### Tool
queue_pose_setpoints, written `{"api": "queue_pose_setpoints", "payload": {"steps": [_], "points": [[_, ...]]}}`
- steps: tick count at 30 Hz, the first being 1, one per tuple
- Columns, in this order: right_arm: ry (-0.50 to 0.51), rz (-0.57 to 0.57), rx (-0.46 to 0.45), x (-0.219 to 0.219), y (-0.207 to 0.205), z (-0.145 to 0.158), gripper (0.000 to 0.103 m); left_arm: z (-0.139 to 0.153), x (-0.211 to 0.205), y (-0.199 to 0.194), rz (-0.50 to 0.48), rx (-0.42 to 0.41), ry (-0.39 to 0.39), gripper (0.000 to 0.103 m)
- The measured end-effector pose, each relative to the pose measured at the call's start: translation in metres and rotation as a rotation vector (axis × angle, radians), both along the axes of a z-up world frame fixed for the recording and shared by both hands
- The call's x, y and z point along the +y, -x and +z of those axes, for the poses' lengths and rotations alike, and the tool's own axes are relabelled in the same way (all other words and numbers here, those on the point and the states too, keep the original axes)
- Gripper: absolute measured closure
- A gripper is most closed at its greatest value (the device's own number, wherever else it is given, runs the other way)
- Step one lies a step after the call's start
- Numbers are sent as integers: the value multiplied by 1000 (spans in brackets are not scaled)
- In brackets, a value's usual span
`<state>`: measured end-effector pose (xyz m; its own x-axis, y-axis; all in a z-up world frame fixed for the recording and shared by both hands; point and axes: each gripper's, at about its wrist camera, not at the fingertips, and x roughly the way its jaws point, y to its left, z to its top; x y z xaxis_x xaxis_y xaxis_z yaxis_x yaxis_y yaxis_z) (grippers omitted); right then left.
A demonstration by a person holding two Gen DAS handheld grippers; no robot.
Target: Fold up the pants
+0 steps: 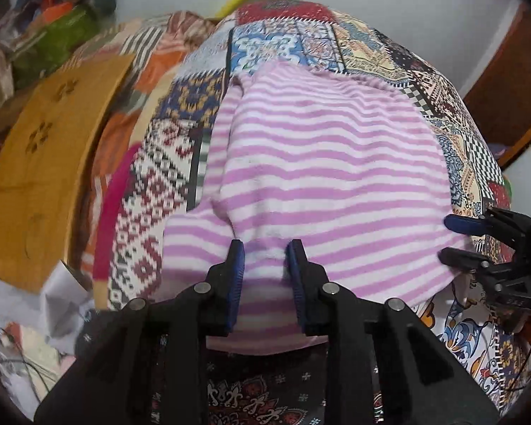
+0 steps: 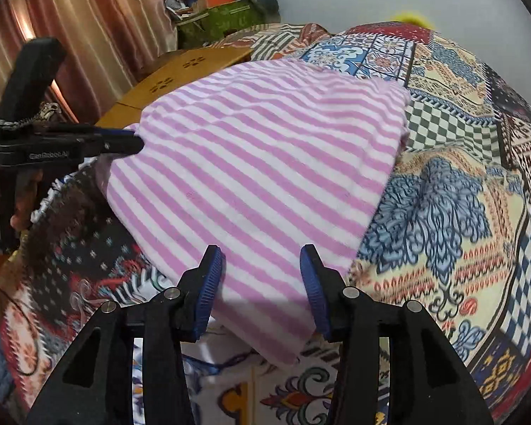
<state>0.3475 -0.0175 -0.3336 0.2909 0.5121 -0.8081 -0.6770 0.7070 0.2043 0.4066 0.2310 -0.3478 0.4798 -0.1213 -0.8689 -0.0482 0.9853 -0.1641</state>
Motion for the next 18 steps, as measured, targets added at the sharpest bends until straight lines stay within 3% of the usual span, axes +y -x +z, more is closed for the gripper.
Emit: {"api": "queue_pose_setpoints", "payload": {"steps": [3,7,9,18], "points": [[-26,-33,11,-10,5,17,60,14,3,8,32,-20,19,77],[-66,-72,-61,-27,22,59,60,51,-8,30,48,-95,-39,77],[-102,-89,-102,-36,32,83,60,78,-21,48,50,-156,-79,77],[-275,-132,-333,-73,119,203,56,207,-88,145,12,-441,-96,75]]}}
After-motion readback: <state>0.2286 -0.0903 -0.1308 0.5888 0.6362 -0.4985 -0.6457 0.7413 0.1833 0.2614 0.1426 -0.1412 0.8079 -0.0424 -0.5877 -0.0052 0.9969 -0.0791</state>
